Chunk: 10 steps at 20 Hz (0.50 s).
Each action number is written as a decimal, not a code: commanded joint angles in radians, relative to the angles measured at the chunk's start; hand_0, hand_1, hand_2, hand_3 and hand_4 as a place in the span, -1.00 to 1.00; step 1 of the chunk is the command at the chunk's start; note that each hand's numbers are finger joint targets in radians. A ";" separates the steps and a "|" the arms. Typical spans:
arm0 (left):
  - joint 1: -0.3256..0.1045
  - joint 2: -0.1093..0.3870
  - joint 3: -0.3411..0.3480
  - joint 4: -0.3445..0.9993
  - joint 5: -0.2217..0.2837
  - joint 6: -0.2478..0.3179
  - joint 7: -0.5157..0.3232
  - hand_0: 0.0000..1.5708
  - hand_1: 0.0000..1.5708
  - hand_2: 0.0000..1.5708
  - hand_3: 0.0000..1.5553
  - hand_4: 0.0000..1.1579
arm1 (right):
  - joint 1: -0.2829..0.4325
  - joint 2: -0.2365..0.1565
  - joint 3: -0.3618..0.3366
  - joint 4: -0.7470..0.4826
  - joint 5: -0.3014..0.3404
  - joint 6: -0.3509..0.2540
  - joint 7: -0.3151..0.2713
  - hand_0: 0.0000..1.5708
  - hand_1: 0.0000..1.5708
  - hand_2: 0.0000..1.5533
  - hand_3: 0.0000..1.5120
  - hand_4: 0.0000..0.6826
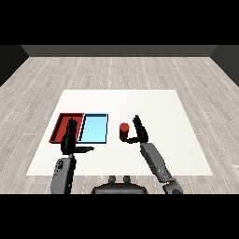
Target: Pick the red can and put it in the red box
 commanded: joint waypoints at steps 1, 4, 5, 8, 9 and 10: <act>0.044 -0.029 -0.037 0.020 -0.033 -0.004 -0.079 -1.00 -1.00 -1.00 -1.00 -1.00 | -0.042 0.000 -0.001 0.060 -0.013 -0.005 -0.022 -1.00 -1.00 -1.00 -1.00 -1.00; -0.032 -0.010 -0.016 0.019 -0.013 0.009 0.023 -1.00 -1.00 -1.00 -1.00 -1.00 | -0.065 0.000 0.027 0.124 -0.079 -0.031 -0.057 -1.00 -1.00 -1.00 -1.00 -1.00; -0.023 -0.026 -0.032 -0.037 -0.030 0.039 0.036 -1.00 -1.00 -1.00 -1.00 -1.00 | -0.069 0.000 0.038 0.150 -0.100 -0.033 -0.101 -1.00 -1.00 -1.00 -1.00 -1.00; -0.003 -0.008 -0.004 0.013 -0.014 0.007 -0.023 -1.00 -1.00 -1.00 -1.00 -1.00 | -0.035 0.000 0.130 0.053 -0.141 -0.093 -0.039 -1.00 -1.00 -1.00 -1.00 -1.00; -0.040 0.020 0.031 0.005 0.021 -0.009 0.020 -1.00 -1.00 -1.00 -1.00 -1.00 | -0.055 0.000 0.094 0.156 -0.138 -0.036 -0.119 -1.00 -1.00 -1.00 -1.00 -1.00; -0.043 0.017 0.032 0.059 0.022 -0.021 -0.016 -1.00 -1.00 -1.00 -1.00 -1.00 | -0.121 0.000 0.045 0.291 -0.121 0.024 -0.165 -1.00 -1.00 -1.00 -1.00 -1.00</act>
